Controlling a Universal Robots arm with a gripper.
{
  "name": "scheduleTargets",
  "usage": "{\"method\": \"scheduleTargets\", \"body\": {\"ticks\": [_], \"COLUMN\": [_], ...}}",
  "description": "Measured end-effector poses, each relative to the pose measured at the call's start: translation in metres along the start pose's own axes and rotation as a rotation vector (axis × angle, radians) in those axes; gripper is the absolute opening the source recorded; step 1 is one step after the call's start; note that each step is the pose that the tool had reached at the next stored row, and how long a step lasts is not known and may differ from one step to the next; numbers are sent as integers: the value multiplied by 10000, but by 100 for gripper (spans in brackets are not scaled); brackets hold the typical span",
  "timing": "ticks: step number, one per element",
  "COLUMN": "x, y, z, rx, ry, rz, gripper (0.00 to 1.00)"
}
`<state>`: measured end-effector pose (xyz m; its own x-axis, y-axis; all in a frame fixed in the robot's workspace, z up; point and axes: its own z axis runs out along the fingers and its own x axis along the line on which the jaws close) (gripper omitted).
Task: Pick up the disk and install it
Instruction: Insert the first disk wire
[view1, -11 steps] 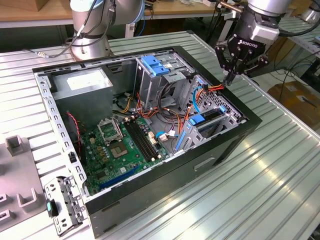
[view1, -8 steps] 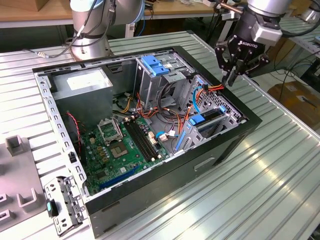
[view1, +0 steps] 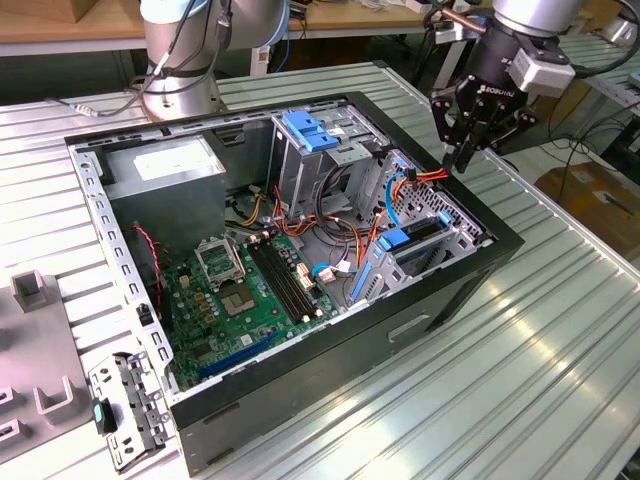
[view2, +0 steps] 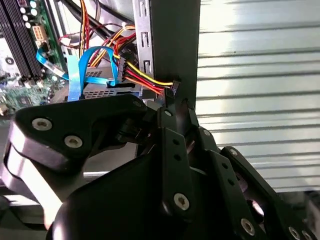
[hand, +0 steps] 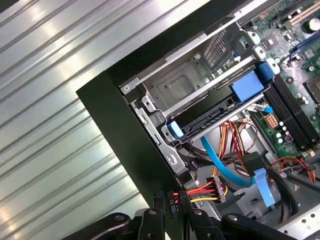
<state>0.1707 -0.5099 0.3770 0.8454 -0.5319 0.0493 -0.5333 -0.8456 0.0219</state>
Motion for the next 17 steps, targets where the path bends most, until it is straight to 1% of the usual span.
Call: {"method": "scheduleTargets", "body": {"ticks": [1,3,5,7,9,11,13,14,15,16,17], "x": [0,-1,-2,-3,-4,-5,-5,-4,-2,-1,-1], "y": [0,0,-1,-2,-2,-2,-2,-1,-1,-1,0], "z": [8,21,48,71,87,96,99,76,29,16,15], "rx": [14,33,59,80,94,112,115,118,117,118,119], "ry": [7,14,26,35,39,34,34,32,33,32,31], "rz": [-305,-653,-1197,-1605,-1806,-1868,-1870,-1870,-1870,-1870,-1870], "gripper": [25,25,25,25,25,25,24,17,16,16,16]}}
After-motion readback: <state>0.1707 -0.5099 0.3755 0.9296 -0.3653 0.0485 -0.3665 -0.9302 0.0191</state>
